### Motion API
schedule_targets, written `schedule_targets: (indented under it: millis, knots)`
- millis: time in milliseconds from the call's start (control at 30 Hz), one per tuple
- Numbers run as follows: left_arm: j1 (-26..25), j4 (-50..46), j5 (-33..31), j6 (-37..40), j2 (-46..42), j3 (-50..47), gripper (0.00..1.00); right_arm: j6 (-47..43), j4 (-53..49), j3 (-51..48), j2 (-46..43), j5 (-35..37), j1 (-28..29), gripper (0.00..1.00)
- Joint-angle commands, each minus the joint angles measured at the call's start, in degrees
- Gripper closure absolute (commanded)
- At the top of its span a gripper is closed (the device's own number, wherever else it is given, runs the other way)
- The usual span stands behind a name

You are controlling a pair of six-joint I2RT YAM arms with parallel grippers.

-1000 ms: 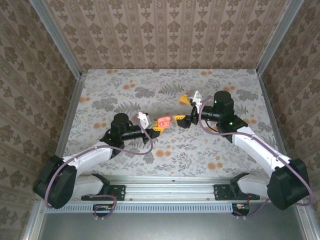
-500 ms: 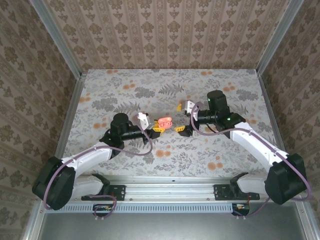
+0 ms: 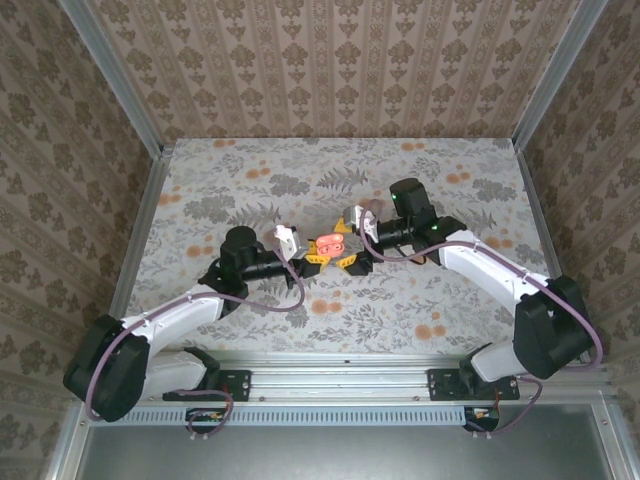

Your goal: Insert the wireless bluetooth earbuds into the charging case

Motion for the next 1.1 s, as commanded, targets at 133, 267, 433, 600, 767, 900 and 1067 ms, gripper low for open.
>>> schedule_targets:
  millis: [133, 267, 433, 600, 767, 900, 1067]
  knots:
    - [-0.40, 2.54, -1.09, 1.19, -1.39, 1.09, 0.85, -1.82, -2.56, 3.10, 1.28, -5.32, 0.41, 0.22]
    - [-0.40, 2.78, -2.23, 1.22, -1.36, 0.87, 0.85, -4.01, -4.65, 3.48, 0.82, -7.26, 0.40, 0.30]
    - [-0.40, 2.98, -2.96, 1.17, -1.53, 0.58, 0.85, -6.62, -4.91, 2.08, -1.55, -8.98, 0.39, 0.40]
    - [-0.40, 3.29, -3.61, 1.07, -1.64, 0.16, 0.86, -6.81, -3.86, -0.10, -5.77, -9.82, -0.09, 0.45]
    - [-0.31, 3.68, -3.96, 0.98, -1.45, 0.12, 0.86, -4.24, -1.26, -3.28, -9.44, -11.05, -1.55, 0.48]
    - [-0.35, 4.21, -2.30, 0.42, -1.36, 0.10, 0.86, 1.17, 5.96, -6.63, -11.76, -10.06, -4.94, 0.47]
    - [-0.40, 4.86, -0.92, -0.22, -1.32, 0.20, 0.86, 0.29, 4.92, -3.92, -9.38, -10.86, -6.06, 0.44]
